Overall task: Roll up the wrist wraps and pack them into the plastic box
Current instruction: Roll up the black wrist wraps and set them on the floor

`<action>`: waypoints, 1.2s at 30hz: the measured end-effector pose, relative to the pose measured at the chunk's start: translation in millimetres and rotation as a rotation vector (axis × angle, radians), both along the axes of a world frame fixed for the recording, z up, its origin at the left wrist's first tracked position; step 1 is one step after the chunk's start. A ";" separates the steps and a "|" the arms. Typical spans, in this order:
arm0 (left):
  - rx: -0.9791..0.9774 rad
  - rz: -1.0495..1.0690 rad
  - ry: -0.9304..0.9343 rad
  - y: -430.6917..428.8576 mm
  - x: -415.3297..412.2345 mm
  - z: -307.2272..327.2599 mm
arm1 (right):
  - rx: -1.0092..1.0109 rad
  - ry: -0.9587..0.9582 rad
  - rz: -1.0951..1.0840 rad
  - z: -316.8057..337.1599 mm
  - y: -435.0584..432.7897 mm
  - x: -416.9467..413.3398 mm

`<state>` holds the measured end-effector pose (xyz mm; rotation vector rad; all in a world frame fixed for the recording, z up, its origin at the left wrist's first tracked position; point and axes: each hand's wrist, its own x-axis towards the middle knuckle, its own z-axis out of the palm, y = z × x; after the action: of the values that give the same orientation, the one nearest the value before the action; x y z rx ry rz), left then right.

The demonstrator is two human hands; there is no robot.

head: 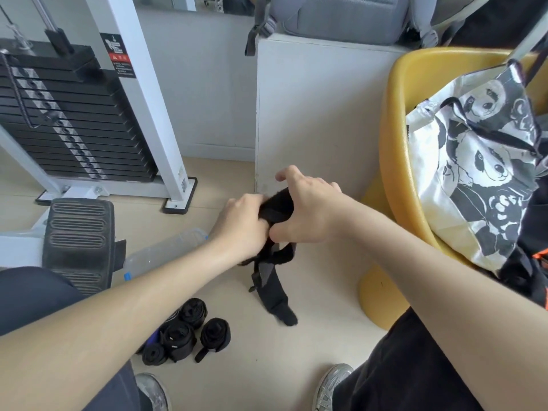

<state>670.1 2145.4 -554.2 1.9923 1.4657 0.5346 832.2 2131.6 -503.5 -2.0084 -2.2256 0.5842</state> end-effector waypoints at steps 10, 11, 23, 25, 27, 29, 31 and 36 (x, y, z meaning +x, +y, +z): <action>-0.433 0.253 -0.331 18.7 -14.0 3.8 | -0.464 0.513 -0.226 29.4 -5.1 22.3; -0.462 0.258 -0.345 20.2 -14.6 3.5 | -0.442 0.613 -0.233 29.6 -5.7 24.4; -0.384 0.221 -0.559 3.9 -9.8 30.8 | -0.206 1.199 -0.326 33.5 -3.2 19.3; -0.360 0.045 -0.620 1.4 -11.1 35.9 | -0.202 1.258 -0.292 32.3 -0.8 20.9; -0.303 -0.100 -0.549 0.8 -12.1 34.3 | -0.184 1.299 -0.285 30.3 2.1 20.7; -0.206 -0.133 -0.434 4.2 -13.2 27.2 | -0.183 1.361 -0.299 28.5 4.2 19.9; -0.134 -0.104 -0.409 6.3 -13.9 23.1 | -0.147 1.329 -0.329 27.7 5.4 18.7; 0.002 0.085 -0.576 9.8 -16.9 31.4 | -0.100 0.971 -0.332 27.3 6.3 20.8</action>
<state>653.2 2155.2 -522.8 1.5908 1.1818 1.0440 853.0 2137.8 -476.3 -1.5373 -1.2792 1.2770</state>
